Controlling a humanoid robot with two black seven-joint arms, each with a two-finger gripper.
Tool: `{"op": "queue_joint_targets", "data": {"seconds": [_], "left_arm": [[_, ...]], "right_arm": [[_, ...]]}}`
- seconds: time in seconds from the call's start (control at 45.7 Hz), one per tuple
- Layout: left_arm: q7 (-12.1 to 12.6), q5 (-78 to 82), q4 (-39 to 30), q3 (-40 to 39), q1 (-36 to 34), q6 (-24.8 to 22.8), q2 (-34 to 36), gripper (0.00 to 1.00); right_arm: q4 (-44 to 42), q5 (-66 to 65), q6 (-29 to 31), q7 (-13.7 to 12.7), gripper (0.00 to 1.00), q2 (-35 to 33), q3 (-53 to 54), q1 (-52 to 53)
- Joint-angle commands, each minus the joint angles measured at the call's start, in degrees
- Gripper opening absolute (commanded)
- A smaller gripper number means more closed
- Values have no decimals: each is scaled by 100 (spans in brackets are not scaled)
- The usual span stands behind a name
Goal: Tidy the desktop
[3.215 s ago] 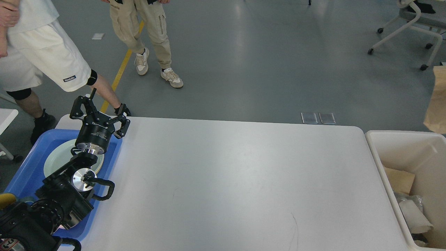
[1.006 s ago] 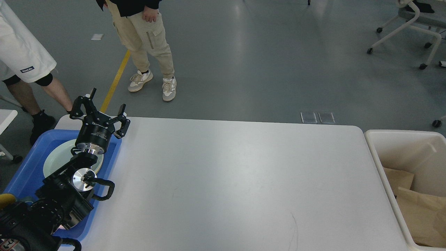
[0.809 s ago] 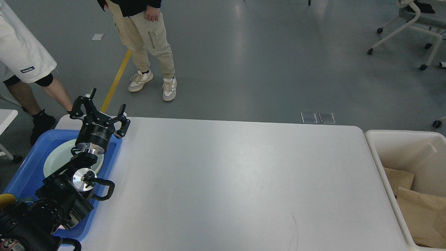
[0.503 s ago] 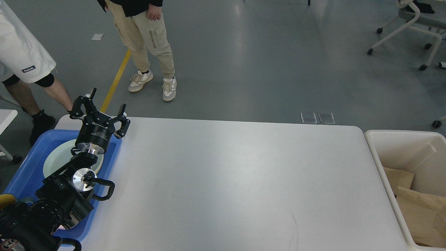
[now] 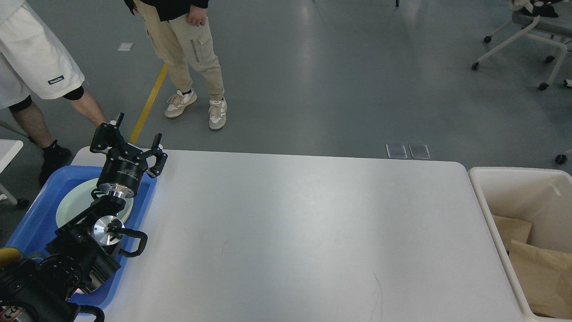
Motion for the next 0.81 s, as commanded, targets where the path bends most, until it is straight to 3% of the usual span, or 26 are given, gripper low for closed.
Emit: {"op": "queue_joint_targets", "data": {"seconds": [0.0,0.306,0.547,0.787], "left_arm": [[0,0,0,0,0,4,6,96],[0,0,0,0,0,-4,6,96],[0,0,0,0,0,4,-3,96],[0,0,0,0,0,-4,6,96]], "right_arm": [[-1,38,-106,-1,100,595,410,83],[-10,38,-1336,-9,100,1624,867,-575],[-466,38,-3129,-9,100,2151,1016,-2174],[-1899,29,-3385,-18,100,2758,1729,-3537]]}}
